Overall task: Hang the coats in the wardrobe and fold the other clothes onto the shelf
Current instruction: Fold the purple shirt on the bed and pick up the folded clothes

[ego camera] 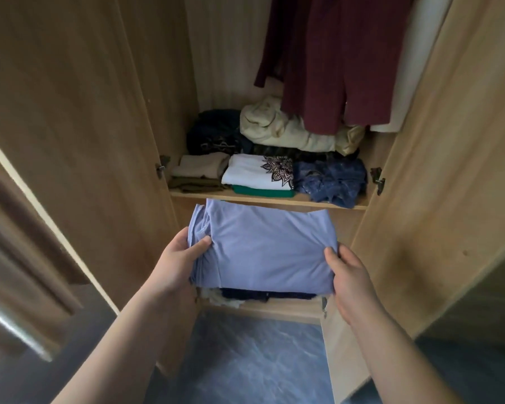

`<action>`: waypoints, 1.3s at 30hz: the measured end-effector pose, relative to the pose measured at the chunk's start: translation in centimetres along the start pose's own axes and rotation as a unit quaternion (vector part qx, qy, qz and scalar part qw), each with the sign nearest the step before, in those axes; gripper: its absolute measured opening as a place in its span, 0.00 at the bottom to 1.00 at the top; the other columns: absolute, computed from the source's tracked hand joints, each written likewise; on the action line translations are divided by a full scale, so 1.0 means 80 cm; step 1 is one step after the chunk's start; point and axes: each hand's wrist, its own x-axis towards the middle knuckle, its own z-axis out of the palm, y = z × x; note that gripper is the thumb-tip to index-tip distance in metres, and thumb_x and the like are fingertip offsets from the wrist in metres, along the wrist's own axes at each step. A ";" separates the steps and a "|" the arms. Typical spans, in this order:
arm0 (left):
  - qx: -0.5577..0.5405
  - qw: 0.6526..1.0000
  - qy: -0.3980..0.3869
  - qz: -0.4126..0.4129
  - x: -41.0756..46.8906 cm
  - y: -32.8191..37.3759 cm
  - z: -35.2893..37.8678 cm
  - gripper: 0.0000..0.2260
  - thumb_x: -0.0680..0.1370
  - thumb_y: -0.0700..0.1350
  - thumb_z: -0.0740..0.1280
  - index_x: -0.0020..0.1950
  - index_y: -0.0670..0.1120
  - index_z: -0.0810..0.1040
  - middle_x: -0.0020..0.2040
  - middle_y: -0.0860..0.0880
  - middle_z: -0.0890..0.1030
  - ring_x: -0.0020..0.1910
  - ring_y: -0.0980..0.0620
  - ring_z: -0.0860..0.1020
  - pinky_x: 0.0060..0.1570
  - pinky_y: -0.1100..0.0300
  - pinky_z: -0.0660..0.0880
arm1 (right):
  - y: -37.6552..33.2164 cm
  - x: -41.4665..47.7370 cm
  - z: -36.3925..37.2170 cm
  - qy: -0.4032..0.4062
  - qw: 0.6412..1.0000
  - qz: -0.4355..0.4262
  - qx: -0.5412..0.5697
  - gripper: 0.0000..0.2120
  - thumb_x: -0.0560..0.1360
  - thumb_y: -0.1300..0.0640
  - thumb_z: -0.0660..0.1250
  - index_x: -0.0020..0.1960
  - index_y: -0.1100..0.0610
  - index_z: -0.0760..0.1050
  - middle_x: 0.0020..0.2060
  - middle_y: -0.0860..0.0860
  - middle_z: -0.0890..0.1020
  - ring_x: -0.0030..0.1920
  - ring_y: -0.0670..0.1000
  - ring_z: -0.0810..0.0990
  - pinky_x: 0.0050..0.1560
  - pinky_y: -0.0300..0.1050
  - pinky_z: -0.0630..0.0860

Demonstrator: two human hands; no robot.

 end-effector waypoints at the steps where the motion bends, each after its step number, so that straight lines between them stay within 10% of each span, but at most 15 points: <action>1: 0.010 1.000 0.008 0.005 0.024 0.002 0.007 0.12 0.81 0.41 0.66 0.63 0.44 0.77 0.59 0.42 0.83 0.57 0.41 0.82 0.59 0.41 0.77 | -0.003 0.028 0.000 -0.003 1.000 -0.010 -0.028 0.08 0.81 0.56 0.63 0.51 0.54 0.80 0.48 0.50 0.86 0.51 0.52 0.83 0.57 0.54 0.77; 30: 0.173 0.983 -0.045 -0.041 0.669 0.018 0.034 0.13 0.81 0.45 0.67 0.66 0.46 0.76 0.60 0.48 0.81 0.55 0.49 0.81 0.55 0.55 0.78 | 0.009 0.573 0.177 0.101 0.937 -0.061 -0.330 0.14 0.82 0.51 0.61 0.55 0.61 0.77 0.46 0.54 0.81 0.48 0.56 0.80 0.48 0.51 0.76; 36: 0.320 0.947 0.012 -0.006 0.677 0.004 0.031 0.11 0.79 0.45 0.68 0.59 0.44 0.72 0.54 0.46 0.79 0.45 0.55 0.78 0.38 0.63 0.73 | 0.034 0.592 0.172 0.101 0.869 -0.075 -0.478 0.13 0.81 0.50 0.61 0.49 0.60 0.75 0.40 0.55 0.78 0.39 0.56 0.77 0.40 0.48 0.71; 39: 0.498 0.845 0.017 0.193 0.664 0.009 0.044 0.21 0.79 0.46 0.65 0.71 0.45 0.68 0.66 0.44 0.73 0.67 0.45 0.71 0.63 0.49 0.72 | 0.025 0.590 0.183 0.125 0.796 -0.207 -0.555 0.14 0.80 0.56 0.61 0.62 0.61 0.76 0.55 0.60 0.79 0.56 0.61 0.76 0.57 0.54 0.74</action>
